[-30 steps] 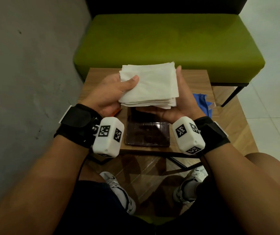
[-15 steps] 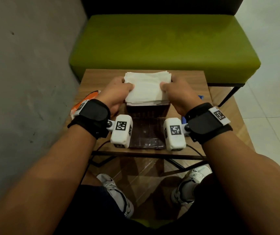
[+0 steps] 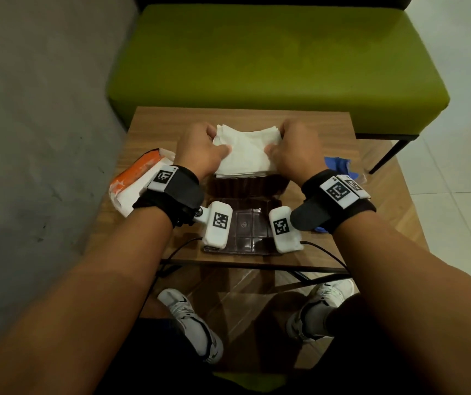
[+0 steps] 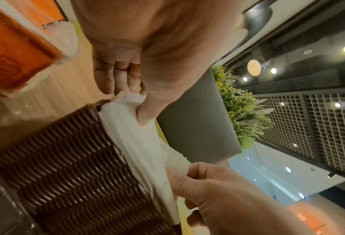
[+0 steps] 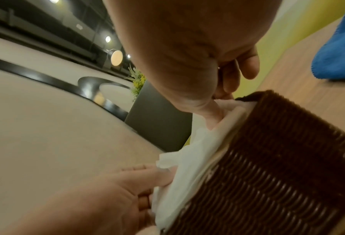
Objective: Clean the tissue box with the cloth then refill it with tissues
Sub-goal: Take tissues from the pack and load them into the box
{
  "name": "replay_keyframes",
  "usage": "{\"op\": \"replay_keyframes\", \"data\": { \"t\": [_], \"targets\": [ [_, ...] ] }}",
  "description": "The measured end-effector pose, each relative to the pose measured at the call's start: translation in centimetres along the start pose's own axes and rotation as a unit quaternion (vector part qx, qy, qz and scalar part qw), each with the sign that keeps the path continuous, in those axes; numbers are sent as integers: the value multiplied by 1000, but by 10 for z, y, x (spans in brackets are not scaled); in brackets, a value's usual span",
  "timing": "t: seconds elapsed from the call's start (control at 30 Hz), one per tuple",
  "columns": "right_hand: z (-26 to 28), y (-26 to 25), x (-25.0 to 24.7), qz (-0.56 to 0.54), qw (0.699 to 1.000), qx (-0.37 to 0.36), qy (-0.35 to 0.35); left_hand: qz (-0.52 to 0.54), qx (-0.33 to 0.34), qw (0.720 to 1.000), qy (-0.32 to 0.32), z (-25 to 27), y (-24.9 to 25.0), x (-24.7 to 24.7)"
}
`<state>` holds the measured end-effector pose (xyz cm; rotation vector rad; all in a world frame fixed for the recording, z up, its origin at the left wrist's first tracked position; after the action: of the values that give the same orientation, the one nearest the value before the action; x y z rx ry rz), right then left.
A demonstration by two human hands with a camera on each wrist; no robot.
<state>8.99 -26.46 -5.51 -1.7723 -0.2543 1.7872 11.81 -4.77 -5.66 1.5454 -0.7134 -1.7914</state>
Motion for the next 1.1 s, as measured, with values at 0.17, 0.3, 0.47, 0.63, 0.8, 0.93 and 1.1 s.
{"op": "replay_keyframes", "data": {
  "t": [0.17,0.3,0.47,0.63,0.8,0.93,1.1],
  "targets": [
    [-4,3,4,131,991,-1,9,-94,16,995,1,-5,3,5],
    [-12,8,10,187,982,16,-6,-111,2,994,3,-8,-2,4],
    [-24,8,23,140,989,-1,-49,-142,65,988,-17,-7,-1,11],
    [-15,13,-3,19,999,-33,15,-261,109,956,-73,2,9,25],
    [-8,16,7,120,987,-86,-70,-344,56,926,-146,2,-4,37],
    [-14,18,30,189,967,-60,-157,-354,40,921,-158,-1,-8,35],
    [-27,17,32,224,964,-65,-127,-346,41,926,-143,-4,-6,37]
  ]
}}
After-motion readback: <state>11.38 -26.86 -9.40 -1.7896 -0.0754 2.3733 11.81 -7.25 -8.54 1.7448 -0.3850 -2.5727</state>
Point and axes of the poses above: each hand's wrist, its own z-axis away from the middle knuckle, its own x-axis out of the palm, y = z × x, the point moved 10 cm from there along -z, towards the middle knuckle, and after that the axes turned 1 degree about -y, right-handed, at the moved point
